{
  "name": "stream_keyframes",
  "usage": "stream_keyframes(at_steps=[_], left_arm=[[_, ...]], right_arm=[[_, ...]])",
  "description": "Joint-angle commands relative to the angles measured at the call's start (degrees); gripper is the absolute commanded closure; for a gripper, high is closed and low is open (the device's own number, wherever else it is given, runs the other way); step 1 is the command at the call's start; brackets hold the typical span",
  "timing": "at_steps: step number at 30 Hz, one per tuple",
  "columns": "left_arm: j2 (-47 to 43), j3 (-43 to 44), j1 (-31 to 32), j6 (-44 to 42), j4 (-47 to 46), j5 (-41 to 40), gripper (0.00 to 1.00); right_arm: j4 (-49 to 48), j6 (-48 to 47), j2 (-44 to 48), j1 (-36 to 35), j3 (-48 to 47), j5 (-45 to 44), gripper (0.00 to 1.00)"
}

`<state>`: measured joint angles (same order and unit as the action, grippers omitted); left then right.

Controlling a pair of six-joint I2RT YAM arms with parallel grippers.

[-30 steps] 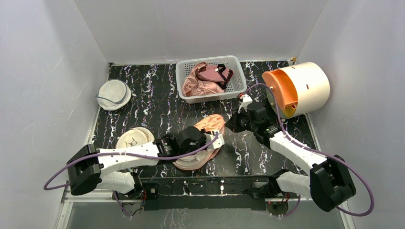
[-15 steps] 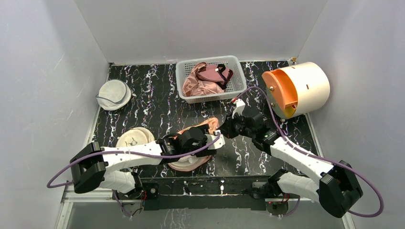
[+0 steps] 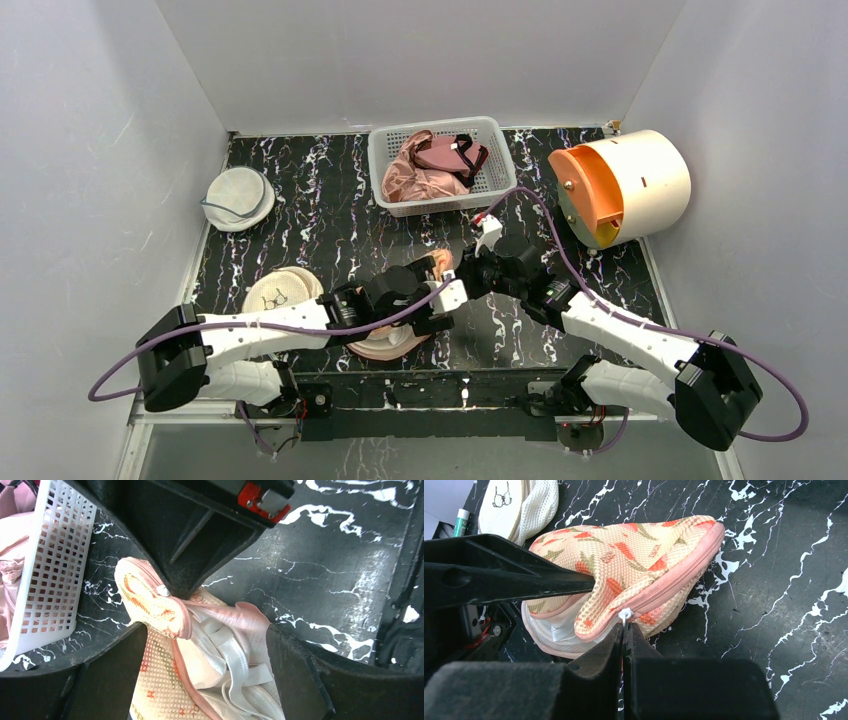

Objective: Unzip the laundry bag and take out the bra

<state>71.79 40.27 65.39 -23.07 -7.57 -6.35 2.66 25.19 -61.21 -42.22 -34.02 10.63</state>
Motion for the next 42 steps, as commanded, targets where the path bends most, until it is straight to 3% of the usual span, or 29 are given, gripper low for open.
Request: stream_keyframes(at_steps=[1,8,11,18,23,26,42], left_arm=[[-3.73,-0.67,0.18,2.51,-4.99,3.26,0.13],[2.39,1.90,0.18,4.22,-3.16,-1.95,0.15],[4.75,3.61,0.18,3.60,-0.86,-4.90,0.27],[4.63,4.12,0.18,1.61,0.41,-8.21,0.71],[1.48,2.61,0.18,-0.95,-0.11,-7.10,0.84],[0.24,2.45,0.18,-2.46,0.17,-7.02,1.00],[-7.42,-1.07,0.18,-6.92,-1.24,-3.07,1.00]], right_arm=[[-3.64,0.29,1.04,-0.41,-2.41,-2.25,1.00],[-2.90,0.83,2.29,-0.43,-2.85,-3.75,1.00],[-2.25,0.91,2.58,-0.52,-3.30,-4.20,1.00],[-2.16,0.37,2.26,-0.57,-2.96,-5.40,1.00],[-2.52,-0.47,2.97,0.06,-1.64,-8.58,1.00],[-2.69,-1.35,3.16,1.96,-1.38,-8.30,1.00],[-6.30,-8.69,-3.89,20.30,-0.83,8.45,1.00]])
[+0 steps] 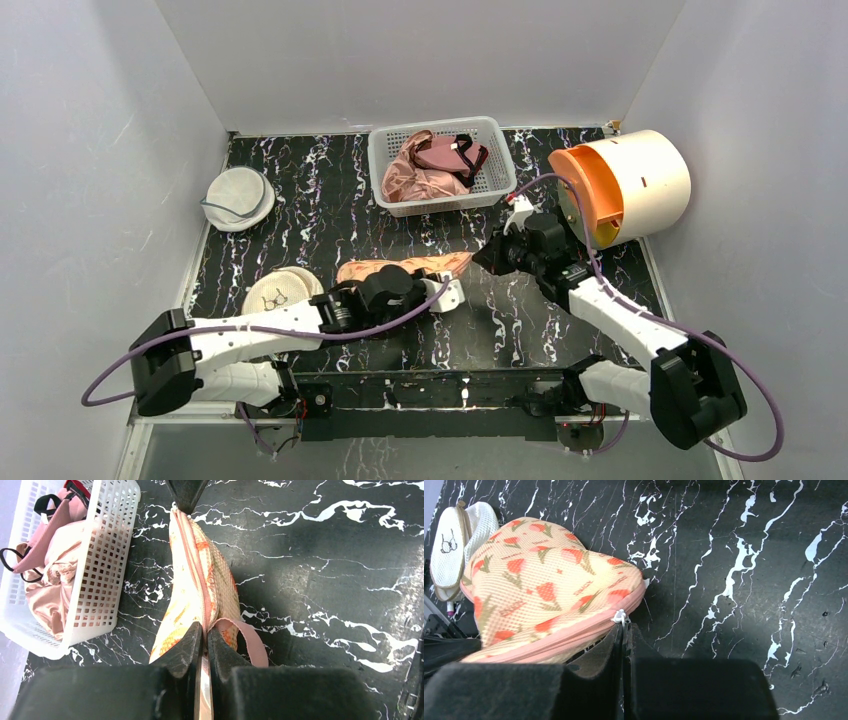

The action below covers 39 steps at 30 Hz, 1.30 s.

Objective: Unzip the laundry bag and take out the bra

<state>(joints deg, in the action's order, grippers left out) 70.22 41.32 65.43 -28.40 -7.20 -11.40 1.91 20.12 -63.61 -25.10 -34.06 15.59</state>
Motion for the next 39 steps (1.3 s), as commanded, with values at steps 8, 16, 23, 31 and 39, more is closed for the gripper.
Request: stream_keyframes(at_steps=[8,16,23,31,39], left_arm=[[-10.10,-3.18,0.14,-2.80,-1.74,3.46,1.00],[-13.50,-4.91,0.14,-2.45,-4.38,5.84,1.00],[-17.83,-6.75,0.14,-2.49,-6.48,5.53,1.00],[-20.20,-7.57,0.18,-2.60,-7.50,7.06,1.00],[-23.05,-8.34,0.14,-2.73,-7.54,5.50,1.00]], right_arm=[[-12.39,-3.84,-7.20,4.30,1.13,6.42,1.00],[-22.31,-1.87,-12.62,4.03,3.05,12.21,1.00],[-26.77,-0.48,-14.58,3.99,4.94,11.62,1.00],[-29.90,-0.71,-16.55,0.52,5.24,12.12,1.00],[-34.14,1.27,-18.35,-0.30,7.31,9.24,1.00]])
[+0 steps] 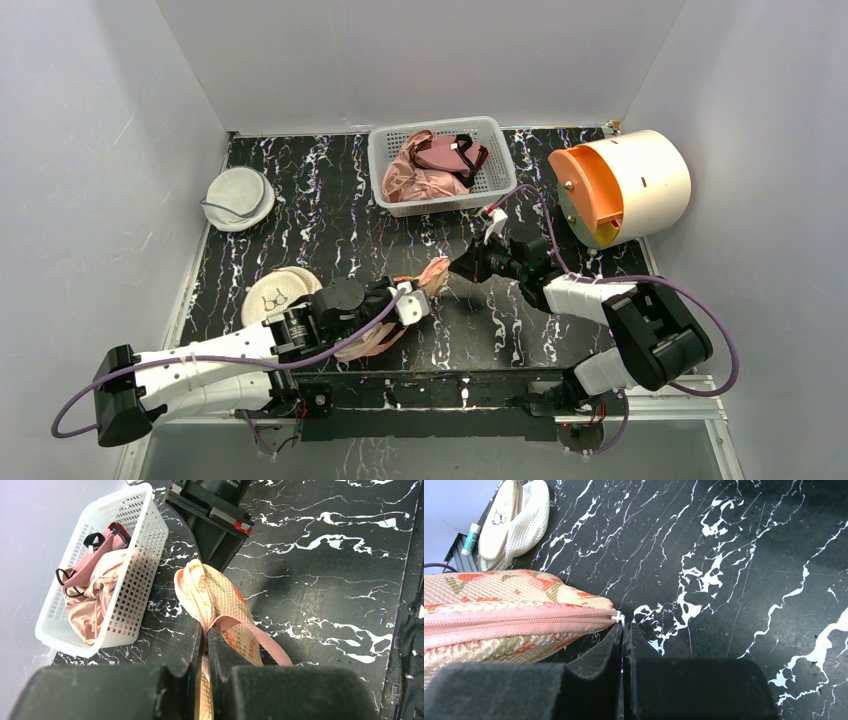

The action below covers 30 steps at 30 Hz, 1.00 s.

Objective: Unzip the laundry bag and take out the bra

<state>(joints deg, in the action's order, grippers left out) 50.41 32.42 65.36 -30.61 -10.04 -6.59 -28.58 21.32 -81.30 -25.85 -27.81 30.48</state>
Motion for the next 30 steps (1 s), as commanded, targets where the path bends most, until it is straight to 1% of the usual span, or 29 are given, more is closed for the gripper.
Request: stream_keyframes(at_steps=[1,3,6,7,10,12,13,15,17,19,20,23,26,27,28,29,30], left_arm=[[-3.03,0.59,0.20,-0.74,-4.46,0.38,1.00],[-1.28,1.09,0.24,-1.33,-3.65,-0.25,1.00],[4.37,3.76,0.20,-0.17,-0.87,-2.43,1.00],[6.61,4.99,0.20,0.22,-0.14,-3.56,1.00],[12.71,7.55,0.20,3.39,1.39,-8.76,1.00],[16.53,9.13,0.20,4.66,2.92,-10.10,1.00],[17.64,9.69,0.20,5.18,3.34,-9.80,1.00],[19.42,10.71,0.20,6.59,4.27,-8.21,1.00],[20.60,11.26,0.19,7.99,4.46,-6.11,0.92],[21.61,11.67,0.20,9.33,4.37,-4.81,0.81],[22.17,11.98,0.19,9.98,4.38,-4.66,0.78],[23.96,13.01,0.09,11.95,4.58,-5.65,0.64],[25.20,13.85,0.12,12.85,5.74,-6.82,0.47],[25.05,13.86,0.12,13.50,5.37,-7.68,0.34],[22.92,12.70,-0.11,16.18,2.79,-9.89,0.10],[21.05,11.14,-0.31,16.51,0.72,-9.06,0.02],[18.53,9.17,-0.39,15.93,-2.12,-8.37,0.02]], right_arm=[[-3.16,0.01,-0.62,0.51,1.05,-6.63,1.00],[-0.78,-0.35,-0.43,0.48,0.13,-7.85,0.93],[7.21,-0.79,1.45,0.45,-2.45,-11.72,0.80],[10.43,-0.52,2.57,0.46,-3.59,-14.37,0.75],[20.45,0.86,6.96,0.58,-5.71,-22.17,0.57],[25.90,2.20,10.09,0.94,-6.84,-28.31,0.44],[28.41,2.82,11.84,1.29,-7.41,-30.74,0.40],[32.59,3.20,15.55,1.90,-8.32,-34.21,0.34],[35.45,3.29,19.50,2.10,-9.02,-36.35,0.30],[37.47,3.05,23.32,2.22,-9.90,-37.12,0.28],[38.14,2.95,25.18,2.21,-10.18,-37.13,0.27],[39.47,3.11,29.20,2.20,-10.71,-36.78,0.24],[41.33,2.89,30.36,2.20,-11.39,-35.21,0.23],[42.30,2.49,30.28,2.26,-11.89,-34.46,0.23],[44.31,1.77,30.42,2.21,-12.83,-33.30,0.22],[46.27,1.52,31.24,2.20,-13.66,-31.85,0.21],[46.53,1.51,33.25,2.23,-13.23,-30.24,0.18]])
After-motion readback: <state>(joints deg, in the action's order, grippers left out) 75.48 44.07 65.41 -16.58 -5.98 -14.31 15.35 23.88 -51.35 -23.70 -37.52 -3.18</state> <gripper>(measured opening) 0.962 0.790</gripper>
